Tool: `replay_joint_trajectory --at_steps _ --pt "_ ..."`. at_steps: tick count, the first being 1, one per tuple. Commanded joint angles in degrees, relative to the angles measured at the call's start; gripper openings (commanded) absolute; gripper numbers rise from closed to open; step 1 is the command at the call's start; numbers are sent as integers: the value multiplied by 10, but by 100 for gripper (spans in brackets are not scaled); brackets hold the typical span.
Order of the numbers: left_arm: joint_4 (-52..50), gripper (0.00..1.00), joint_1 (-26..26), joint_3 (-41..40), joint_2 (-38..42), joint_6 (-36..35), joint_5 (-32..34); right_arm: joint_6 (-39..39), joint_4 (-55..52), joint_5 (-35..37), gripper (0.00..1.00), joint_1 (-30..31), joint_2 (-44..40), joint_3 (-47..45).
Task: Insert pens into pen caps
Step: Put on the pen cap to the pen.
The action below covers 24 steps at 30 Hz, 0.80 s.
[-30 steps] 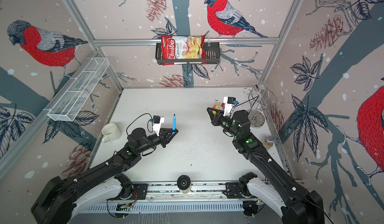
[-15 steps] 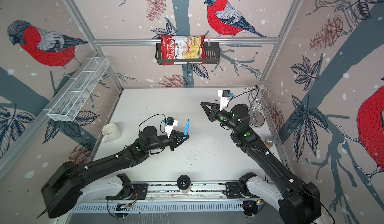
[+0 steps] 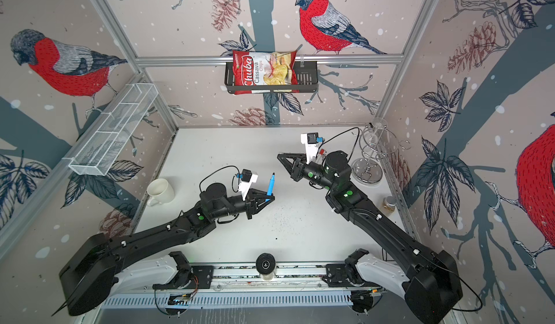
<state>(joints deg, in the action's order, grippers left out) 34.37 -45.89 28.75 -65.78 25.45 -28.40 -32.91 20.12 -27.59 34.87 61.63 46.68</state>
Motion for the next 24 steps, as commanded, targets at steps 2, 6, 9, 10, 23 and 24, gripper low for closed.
replay_joint_trajectory --at_steps 2,6,9,10,23,24 --pt "40 0 -2 4 6 0 0 9 31 2 0 10 3 -1" --pt "40 0 -2 5 10 0 5 9 34 2 0 17 5 -3" --pt "40 0 -2 5 13 0 8 6 41 2 0 23 6 -8" --pt "40 0 -2 5 12 0 8 5 43 2 0 25 6 -9" --pt "46 0 -2 6 14 2 20 2 53 2 0 45 5 -17" --pt "46 0 -2 5 14 3 20 2 53 2 0 46 5 -17"
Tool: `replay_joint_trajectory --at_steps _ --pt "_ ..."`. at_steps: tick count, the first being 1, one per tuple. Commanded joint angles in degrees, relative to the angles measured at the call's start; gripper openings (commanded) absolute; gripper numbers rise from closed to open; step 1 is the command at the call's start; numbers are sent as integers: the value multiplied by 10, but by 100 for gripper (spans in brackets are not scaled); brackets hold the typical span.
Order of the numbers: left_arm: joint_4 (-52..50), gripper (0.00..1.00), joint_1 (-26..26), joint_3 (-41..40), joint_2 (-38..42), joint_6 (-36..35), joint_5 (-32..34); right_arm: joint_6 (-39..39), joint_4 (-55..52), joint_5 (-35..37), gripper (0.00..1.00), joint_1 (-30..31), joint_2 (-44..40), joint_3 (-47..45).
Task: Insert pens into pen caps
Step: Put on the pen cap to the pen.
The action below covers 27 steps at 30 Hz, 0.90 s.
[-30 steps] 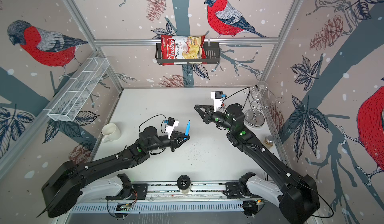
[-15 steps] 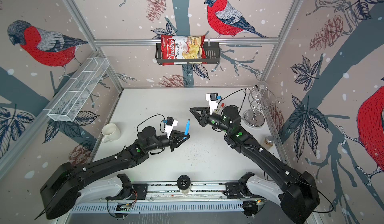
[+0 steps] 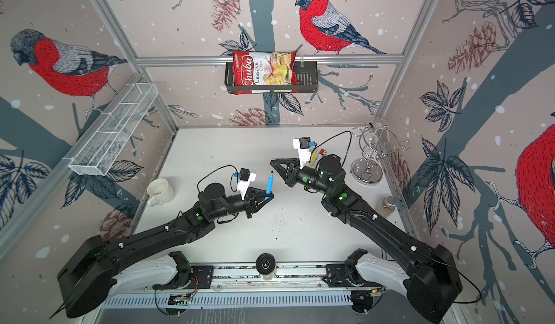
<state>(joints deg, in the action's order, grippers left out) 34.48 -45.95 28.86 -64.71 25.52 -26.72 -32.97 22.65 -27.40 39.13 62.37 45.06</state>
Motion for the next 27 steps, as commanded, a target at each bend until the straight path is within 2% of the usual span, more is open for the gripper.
replay_joint_trajectory --at_steps 1,17,27 --pt "46 0 -1 4 3 2 5 3 27 0 0 4 -4 -1" --pt "49 0 -2 6 10 1 12 0 36 2 0 18 -3 -11" --pt "95 0 0 2 3 23 11 -4 56 1 0 29 -7 -36"
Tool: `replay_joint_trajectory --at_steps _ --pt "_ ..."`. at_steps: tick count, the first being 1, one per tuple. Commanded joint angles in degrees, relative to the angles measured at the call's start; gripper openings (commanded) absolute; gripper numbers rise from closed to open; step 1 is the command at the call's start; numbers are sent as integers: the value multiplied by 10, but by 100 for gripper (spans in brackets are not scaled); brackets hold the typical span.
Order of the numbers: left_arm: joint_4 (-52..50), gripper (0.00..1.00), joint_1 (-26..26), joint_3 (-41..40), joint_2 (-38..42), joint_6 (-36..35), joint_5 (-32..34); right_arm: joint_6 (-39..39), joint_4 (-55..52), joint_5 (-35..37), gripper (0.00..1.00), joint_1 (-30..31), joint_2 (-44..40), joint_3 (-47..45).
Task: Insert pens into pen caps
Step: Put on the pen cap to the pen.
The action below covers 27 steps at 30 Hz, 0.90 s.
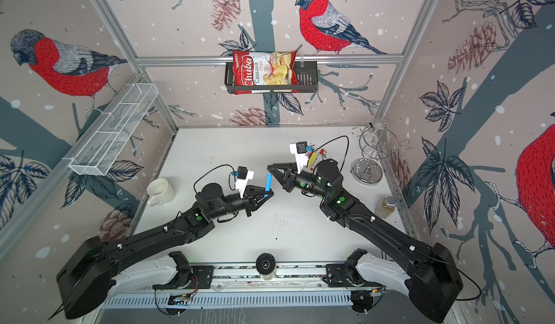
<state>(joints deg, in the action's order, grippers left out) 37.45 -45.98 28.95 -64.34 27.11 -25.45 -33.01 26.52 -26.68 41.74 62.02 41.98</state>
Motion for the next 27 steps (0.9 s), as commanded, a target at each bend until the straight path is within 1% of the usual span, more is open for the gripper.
replay_joint_trajectory --at_steps 1,8,14,17,20,27 --pt "69 0 0 1 -1 9 -3 -4 20 -7 0 5 -4 -7" --pt "98 0 -1 -7 4 25 -17 -4 44 -24 0 8 -6 -26" --pt "100 0 0 -5 10 23 -29 8 47 -58 0 8 -7 -27" --pt "103 0 0 -5 18 22 -38 23 38 -82 0 8 -8 -22" --pt "116 0 1 -4 23 25 -62 38 29 -107 0 8 -12 -18" --pt "147 0 2 -5 34 36 -88 56 6 -137 0 8 -14 -4"
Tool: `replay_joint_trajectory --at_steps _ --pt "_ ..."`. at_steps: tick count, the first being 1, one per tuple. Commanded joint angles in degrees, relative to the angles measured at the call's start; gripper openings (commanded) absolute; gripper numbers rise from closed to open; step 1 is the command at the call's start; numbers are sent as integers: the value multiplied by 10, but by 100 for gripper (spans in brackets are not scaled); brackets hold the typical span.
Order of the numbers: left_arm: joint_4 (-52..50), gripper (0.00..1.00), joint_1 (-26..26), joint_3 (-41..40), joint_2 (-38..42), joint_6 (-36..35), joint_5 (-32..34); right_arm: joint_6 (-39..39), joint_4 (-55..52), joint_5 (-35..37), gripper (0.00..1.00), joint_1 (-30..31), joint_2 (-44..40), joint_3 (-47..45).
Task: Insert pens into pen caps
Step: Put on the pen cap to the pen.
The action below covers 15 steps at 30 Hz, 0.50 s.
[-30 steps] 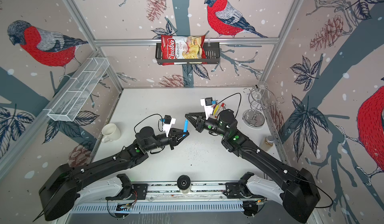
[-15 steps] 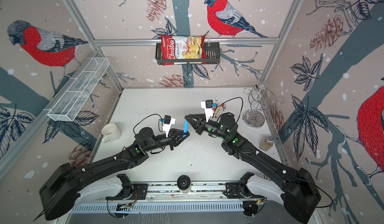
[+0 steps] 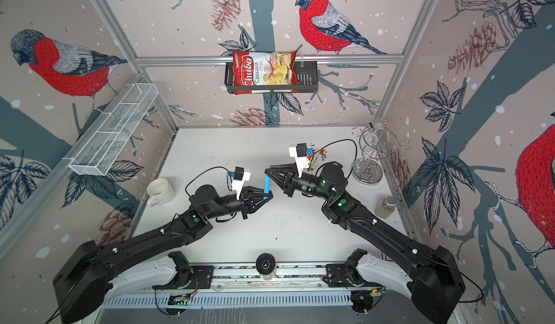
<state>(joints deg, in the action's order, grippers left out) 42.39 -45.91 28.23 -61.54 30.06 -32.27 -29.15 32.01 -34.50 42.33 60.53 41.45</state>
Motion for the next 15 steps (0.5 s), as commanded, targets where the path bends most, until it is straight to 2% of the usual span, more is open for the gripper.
replay_joint_trajectory --at_steps 1,8,9,13,15 --pt "100 0 1 2 7 7 -22 17 -49 -63 0 2 1 2" --pt "86 0 4 3 14 1 -11 17 -57 -70 0 3 1 4" --pt "81 0 4 3 15 -2 -7 18 -61 -69 8 3 0 7" --pt "61 0 4 2 21 -16 11 18 -66 -62 48 3 -9 12" --pt "55 0 4 0 25 -21 18 21 -69 -54 58 3 -18 13"
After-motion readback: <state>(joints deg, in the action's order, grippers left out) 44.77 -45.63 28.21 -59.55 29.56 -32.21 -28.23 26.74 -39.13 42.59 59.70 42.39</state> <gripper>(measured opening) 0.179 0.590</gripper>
